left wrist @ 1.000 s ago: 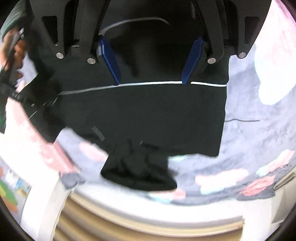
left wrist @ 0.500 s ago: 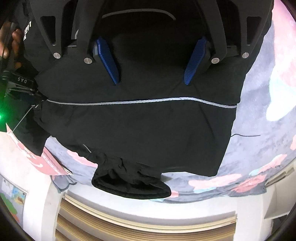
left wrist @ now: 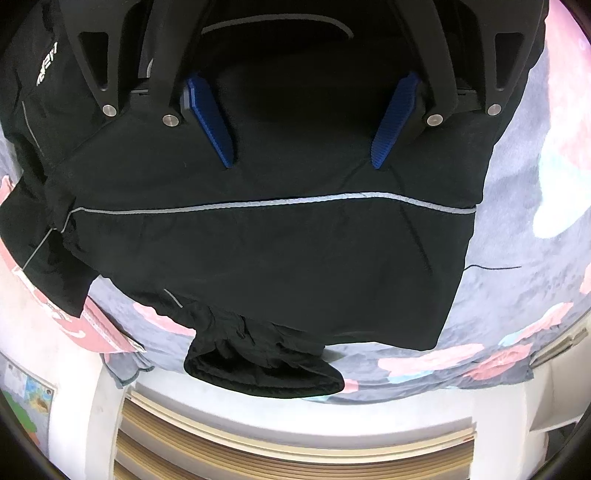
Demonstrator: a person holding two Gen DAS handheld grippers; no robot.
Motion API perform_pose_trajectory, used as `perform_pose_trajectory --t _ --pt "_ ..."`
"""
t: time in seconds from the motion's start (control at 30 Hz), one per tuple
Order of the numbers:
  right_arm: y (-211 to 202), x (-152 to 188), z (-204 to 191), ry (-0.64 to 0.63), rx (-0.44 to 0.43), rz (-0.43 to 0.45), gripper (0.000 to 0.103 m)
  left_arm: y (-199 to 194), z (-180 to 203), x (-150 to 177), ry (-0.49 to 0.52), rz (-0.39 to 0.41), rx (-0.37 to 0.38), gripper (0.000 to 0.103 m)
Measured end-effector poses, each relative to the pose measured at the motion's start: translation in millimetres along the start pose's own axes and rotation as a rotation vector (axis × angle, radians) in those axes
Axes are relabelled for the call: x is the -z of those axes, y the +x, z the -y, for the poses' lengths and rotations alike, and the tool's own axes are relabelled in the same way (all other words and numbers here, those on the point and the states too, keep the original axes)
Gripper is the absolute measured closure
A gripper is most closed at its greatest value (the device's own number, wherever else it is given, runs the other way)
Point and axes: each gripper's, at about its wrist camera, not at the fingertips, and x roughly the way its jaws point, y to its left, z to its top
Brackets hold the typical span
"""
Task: Fold large clothes
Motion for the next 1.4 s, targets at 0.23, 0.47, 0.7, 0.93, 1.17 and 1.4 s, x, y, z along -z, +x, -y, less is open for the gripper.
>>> perform_pose_trajectory --t 0.23,0.47,0.7,0.93,1.17,1.4 --pt "76.5 -7.4 142.9 0.242 0.040 -0.100 0.029 3.6 0.5 -1.1 0.009 0.002 -0.006 0.022" --pt "143.9 -12.7 197.7 0.396 0.040 -0.148 0.029 4.9 3.8 -0.6 0.026 0.008 -0.027 0.021" --pt "172.4 -24.2 181.7 0.313 0.088 -0.152 0.053 7.6 4.8 -1.2 0.033 0.008 -0.037 0.020" --pt "94.9 -34.9 166.3 0.163 0.165 -0.001 0.085 8.1 6.6 -2.3 0.038 0.003 -0.048 0.020" --pt "8.5 -34.2 236.7 0.215 0.361 0.108 0.085 8.4 6.4 -2.6 0.039 0.002 -0.049 0.020" --pt "35.6 -7.1 278.2 0.341 0.304 -0.001 0.086 8.4 6.2 -2.6 0.039 0.000 -0.050 0.020"
